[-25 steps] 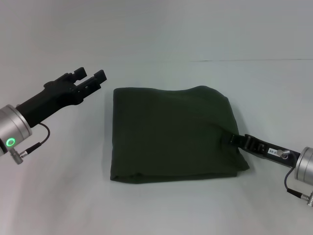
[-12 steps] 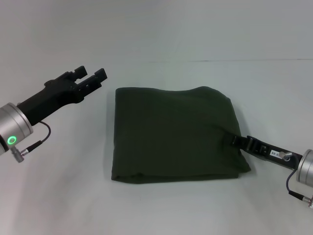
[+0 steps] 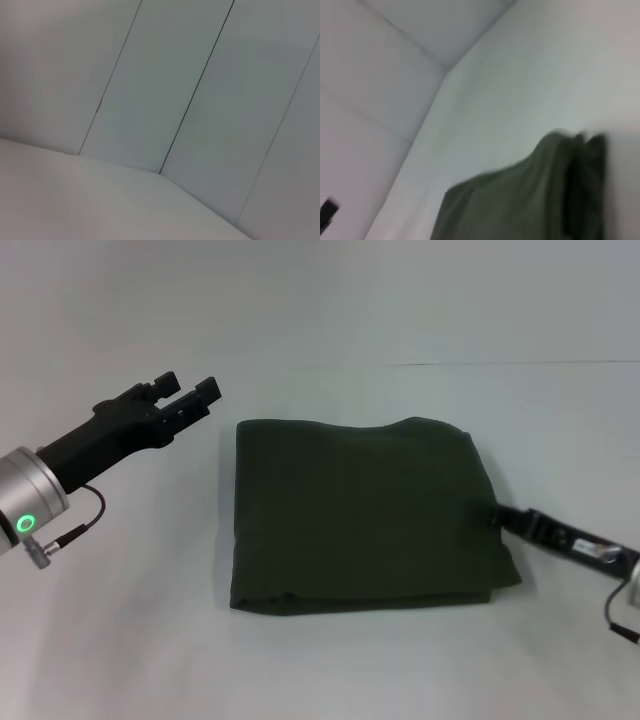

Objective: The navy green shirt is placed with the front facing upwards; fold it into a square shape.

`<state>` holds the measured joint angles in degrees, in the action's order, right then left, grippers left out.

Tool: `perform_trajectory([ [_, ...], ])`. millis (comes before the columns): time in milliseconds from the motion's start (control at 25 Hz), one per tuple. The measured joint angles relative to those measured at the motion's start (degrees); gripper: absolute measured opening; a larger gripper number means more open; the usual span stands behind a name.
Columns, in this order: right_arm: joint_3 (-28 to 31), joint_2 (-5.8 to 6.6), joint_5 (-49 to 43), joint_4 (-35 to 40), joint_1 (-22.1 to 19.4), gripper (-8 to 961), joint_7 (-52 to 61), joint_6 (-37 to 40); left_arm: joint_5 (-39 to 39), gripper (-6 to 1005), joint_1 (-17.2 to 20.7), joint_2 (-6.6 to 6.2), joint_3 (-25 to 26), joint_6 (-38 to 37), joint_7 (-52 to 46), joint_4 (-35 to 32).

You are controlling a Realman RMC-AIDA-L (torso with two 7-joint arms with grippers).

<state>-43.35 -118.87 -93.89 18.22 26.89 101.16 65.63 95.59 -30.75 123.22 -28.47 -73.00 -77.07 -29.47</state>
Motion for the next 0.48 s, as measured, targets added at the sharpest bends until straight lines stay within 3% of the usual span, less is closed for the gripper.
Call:
perform_trajectory([
  [120,2.3,0.26,0.0,3.1,-1.9,152,-0.3,0.2,-0.3,753,0.2,-0.04,0.0,0.0,0.0,-0.1],
  [200,2.6,0.70,0.0,5.6,-2.9,219,0.4,0.2,-0.4,753,0.3,-0.04,0.1,0.0,0.0,-0.1],
  [480,2.1,4.65,-0.5,7.6,-2.7,500,3.8,1.1,-0.5,754,0.2,0.15,0.1,-0.5,0.0,-0.2],
])
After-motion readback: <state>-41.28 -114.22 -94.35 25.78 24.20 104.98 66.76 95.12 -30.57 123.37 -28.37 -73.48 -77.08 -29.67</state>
